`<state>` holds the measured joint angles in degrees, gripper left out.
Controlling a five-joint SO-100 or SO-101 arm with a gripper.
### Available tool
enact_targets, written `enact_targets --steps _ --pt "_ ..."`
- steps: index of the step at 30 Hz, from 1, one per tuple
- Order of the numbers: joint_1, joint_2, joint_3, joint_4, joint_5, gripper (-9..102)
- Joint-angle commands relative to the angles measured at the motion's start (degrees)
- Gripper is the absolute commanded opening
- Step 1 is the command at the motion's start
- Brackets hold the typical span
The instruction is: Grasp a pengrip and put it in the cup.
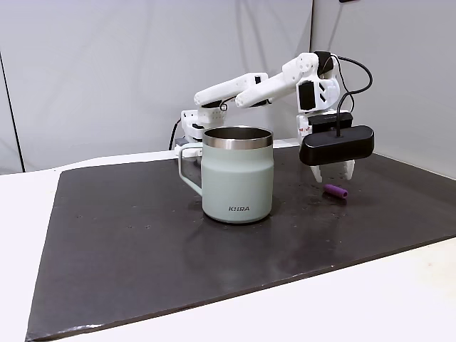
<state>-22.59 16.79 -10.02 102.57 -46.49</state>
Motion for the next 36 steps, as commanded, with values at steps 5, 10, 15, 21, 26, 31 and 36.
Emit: enact_targets --steps 5,10,15,21,26,31,36 --pt "0.9 0.3 -0.9 -4.7 -2.3 25" --pt "1.2 -0.4 -0.9 -6.3 -3.3 24" --pt "1.5 -1.8 -0.9 -6.4 -5.7 24" --pt "2.6 -1.9 -0.9 -6.8 -7.6 23" --pt "3.2 -2.7 0.7 -7.6 -9.1 20" --pt "4.0 -3.9 0.7 -7.6 -11.7 12" --pt "4.6 -4.1 0.5 -7.7 -12.6 2"
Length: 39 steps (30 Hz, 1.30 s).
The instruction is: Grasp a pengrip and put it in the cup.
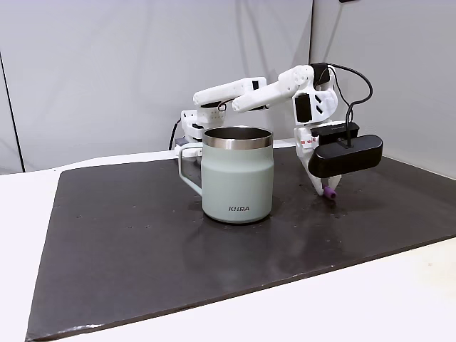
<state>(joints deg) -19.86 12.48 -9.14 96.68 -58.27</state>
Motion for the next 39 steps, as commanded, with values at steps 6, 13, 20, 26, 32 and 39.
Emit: enact_targets --steps 6,13,20,26,32,39 --pt "1.8 0.2 -3.4 0.0 -0.5 0" --pt "0.4 6.9 -5.7 8.3 2.3 0" --pt "3.0 29.5 16.4 8.4 4.9 0" --pt "5.0 47.6 28.5 8.4 3.7 0" --pt "6.6 60.2 38.1 8.4 3.7 0" --pt "12.7 67.5 39.6 8.4 3.3 0"
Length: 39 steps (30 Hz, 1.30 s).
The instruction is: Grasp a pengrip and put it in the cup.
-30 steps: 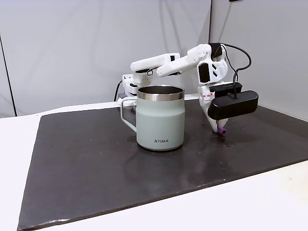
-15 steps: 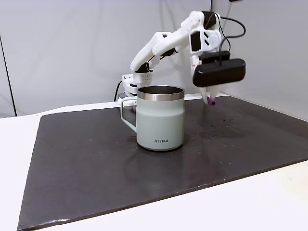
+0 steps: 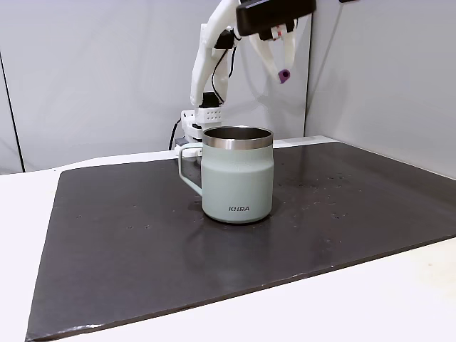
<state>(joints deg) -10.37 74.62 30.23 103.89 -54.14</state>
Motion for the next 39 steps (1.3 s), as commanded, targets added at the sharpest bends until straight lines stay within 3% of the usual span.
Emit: enact_targets --steps 1,10,25,39 --pt "4.5 5.8 0.4 1.1 -1.1 0" --pt "15.3 -1.9 -14.2 0.7 -2.1 0" --pt "18.0 -23.0 -40.2 0.7 -1.5 0" --pt "18.3 -26.4 -41.9 0.7 -1.7 1"
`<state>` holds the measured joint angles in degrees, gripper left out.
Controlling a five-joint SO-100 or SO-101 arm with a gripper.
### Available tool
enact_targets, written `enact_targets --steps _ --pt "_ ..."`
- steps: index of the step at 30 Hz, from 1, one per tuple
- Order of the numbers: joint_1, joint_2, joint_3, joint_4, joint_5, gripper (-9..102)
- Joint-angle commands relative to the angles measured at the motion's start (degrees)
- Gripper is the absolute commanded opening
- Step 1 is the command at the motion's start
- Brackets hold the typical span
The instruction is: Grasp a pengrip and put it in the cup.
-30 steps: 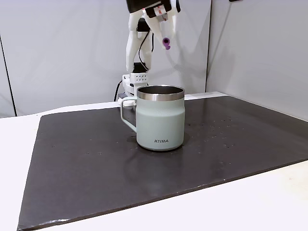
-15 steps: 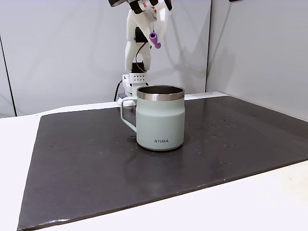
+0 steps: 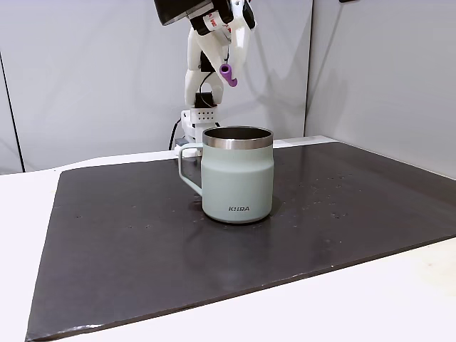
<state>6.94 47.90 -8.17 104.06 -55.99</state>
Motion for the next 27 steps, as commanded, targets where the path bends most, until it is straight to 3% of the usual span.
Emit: enact_targets --steps 1,4,9,27 --pt "1.1 0.4 -3.5 0.6 0.0 6" --pt "1.5 0.4 -3.5 0.6 -0.4 20" --pt "1.8 0.4 -3.4 0.7 -1.1 26" --pt "1.6 0.5 -3.4 0.8 -1.1 26"
